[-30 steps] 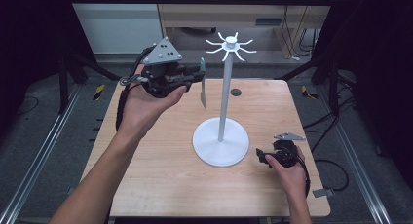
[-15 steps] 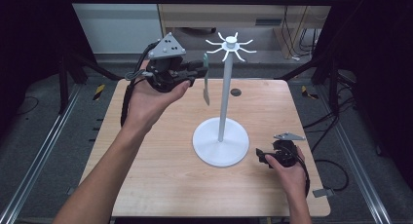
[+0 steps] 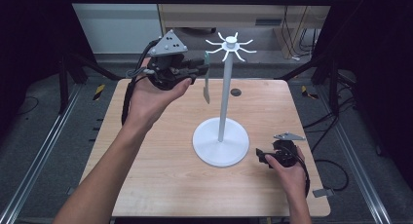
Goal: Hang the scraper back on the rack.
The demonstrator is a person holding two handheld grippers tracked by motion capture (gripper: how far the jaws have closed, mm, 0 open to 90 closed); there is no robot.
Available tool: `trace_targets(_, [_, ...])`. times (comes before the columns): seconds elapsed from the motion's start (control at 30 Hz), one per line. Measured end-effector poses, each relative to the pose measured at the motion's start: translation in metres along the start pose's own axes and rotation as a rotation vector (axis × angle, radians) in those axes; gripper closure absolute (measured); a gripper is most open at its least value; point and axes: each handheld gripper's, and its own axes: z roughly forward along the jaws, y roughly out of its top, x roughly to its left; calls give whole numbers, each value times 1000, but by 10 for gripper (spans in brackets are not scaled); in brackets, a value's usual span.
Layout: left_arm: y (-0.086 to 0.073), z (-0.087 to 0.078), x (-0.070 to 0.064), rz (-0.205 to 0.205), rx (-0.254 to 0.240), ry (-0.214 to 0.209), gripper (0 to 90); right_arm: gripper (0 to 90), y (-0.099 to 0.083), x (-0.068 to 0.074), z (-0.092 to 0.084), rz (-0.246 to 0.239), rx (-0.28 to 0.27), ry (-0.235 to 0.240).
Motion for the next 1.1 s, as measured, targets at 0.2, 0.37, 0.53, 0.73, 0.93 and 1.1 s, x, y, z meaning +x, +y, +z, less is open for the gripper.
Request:
trace_targets(0.2, [-1, 0, 3, -10, 2, 0, 745, 106, 0, 0, 0, 2, -1, 1])
trace_targets(0.37, [-1, 2, 4, -20, -4, -8, 745, 106, 0, 0, 0, 1, 0, 2])
trace_targets(0.53, [0, 4, 4, -26, -2, -5, 745, 105, 0, 0, 0, 0, 5, 7])
trace_targets(0.73, [0, 6, 5, -28, 0, -6, 745, 106, 0, 0, 0, 2, 4, 6])
trace_targets(0.93, [0, 8, 5, -30, 0, -10, 745, 105, 0, 0, 0, 0, 3, 5])
trace_targets(1.1, [0, 10, 6, -33, -2, -11, 745, 105, 0, 0, 0, 1, 3, 8])
